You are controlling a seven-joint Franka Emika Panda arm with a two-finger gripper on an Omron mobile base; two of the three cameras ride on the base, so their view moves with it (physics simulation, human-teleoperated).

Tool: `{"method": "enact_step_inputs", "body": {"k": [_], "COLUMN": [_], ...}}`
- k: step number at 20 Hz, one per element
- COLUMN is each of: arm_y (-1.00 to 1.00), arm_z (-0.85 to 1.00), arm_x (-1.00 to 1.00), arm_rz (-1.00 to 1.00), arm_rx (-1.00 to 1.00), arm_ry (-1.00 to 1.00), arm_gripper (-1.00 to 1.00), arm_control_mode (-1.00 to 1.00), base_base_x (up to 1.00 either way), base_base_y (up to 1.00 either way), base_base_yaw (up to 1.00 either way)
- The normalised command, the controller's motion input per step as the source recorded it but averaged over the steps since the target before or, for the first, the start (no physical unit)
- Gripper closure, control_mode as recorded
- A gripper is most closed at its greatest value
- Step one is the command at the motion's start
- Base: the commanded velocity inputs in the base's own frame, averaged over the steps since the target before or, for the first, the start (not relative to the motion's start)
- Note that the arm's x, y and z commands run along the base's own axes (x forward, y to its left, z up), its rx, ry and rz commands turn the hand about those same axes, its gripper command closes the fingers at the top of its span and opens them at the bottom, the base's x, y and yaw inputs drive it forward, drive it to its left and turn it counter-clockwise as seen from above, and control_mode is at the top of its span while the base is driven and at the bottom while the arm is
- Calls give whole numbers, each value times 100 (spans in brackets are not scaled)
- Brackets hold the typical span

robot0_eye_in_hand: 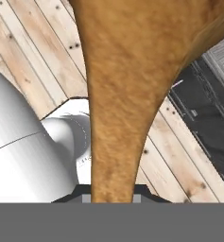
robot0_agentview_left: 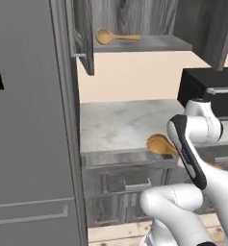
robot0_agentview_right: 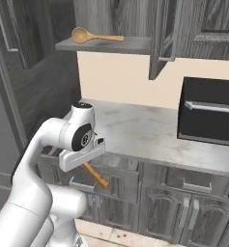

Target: Organize the utensils by type. Pick up the wooden spoons from the counter and place them in the open cabinet. Then pick up the metallic utensils from the counter and place them in the open drawer.

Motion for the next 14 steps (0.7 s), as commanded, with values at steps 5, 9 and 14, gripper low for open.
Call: {"method": "enact_step_inputs", "body": {"k": [5, 9, 14], "arm_y": [0, 0, 0], "arm_z": [0, 0, 0], "arm_x": [0, 0, 0], "arm_rz": [0, 0, 0], "arm_rx": [0, 0, 0], "arm_ry": [0, 0, 0], "arm_gripper": [100, 100, 100], "arm_control_mode": [100, 100, 100], "base_base_x": [33, 47, 46], "base_base_y": [29, 28, 17], "base_base_yaw": [-9, 0, 0]}}
